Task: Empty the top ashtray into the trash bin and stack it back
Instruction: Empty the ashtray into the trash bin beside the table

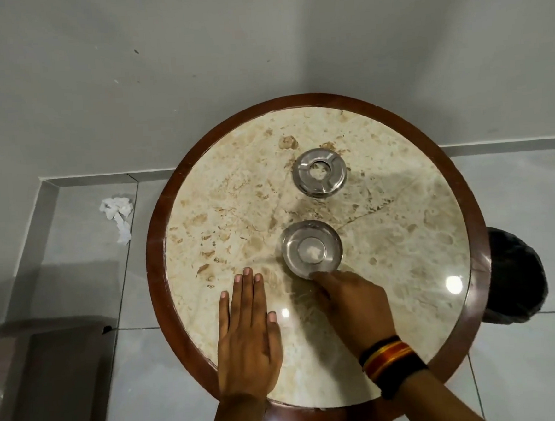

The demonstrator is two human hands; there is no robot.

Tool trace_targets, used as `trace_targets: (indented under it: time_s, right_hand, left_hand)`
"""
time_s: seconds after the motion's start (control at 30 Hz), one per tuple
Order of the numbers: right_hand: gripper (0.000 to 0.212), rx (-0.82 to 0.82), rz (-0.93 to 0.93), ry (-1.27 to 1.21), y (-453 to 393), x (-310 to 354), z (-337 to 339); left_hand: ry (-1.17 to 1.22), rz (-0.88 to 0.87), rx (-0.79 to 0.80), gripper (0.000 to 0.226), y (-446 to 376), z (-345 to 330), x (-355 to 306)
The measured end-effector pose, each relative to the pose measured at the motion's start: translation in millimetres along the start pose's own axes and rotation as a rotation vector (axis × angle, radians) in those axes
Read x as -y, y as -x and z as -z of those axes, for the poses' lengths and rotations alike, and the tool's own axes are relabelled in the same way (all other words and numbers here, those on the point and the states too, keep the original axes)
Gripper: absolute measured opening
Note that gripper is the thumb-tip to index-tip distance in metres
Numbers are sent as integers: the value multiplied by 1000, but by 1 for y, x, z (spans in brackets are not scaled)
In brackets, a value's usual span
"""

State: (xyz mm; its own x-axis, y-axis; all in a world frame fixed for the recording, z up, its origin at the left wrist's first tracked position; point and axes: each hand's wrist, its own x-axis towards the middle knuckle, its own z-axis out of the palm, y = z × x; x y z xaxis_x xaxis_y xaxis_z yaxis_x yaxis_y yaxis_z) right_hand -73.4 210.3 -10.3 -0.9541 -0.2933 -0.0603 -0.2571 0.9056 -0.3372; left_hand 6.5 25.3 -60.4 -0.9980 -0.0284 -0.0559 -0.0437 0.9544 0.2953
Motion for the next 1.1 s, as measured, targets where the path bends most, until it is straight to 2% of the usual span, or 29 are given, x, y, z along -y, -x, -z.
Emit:
trace_targets:
  time_s: [0.17,0.27,0.43,0.53,0.67,0.87,0.97,1.1]
  right_hand:
    - [23,-110,73,16,3,-17,2]
    - [22,-220,28,-38,19,-45,26]
    - [14,-465,-213,-194,53,-128,81]
    - [17,-539,-436,-259,74,-187,101]
    - [19,-531,-759,-659,93,-249,94]
    - [19,-492,-1183,-1364,105,-315,42]
    - [26,-580,-1362,-1698,102,-331,16]
    - [23,-766,-1524,-1858,94,-339,-4]
  left_hand:
    - [40,4,-17,65,0,1,2]
    - [59,3,-13,66,0,1,-1]
    - [92,35,-4,67,0,1,-5]
    - [71,43,-28,68,-1,1,-7]
    - [53,53,-16,71,-2,0,-7]
    - [53,50,-20,72,-3,2,-11]
    - [50,36,-34,72,-2,2,-13]
    - [60,35,-35,72,-2,4,-15]
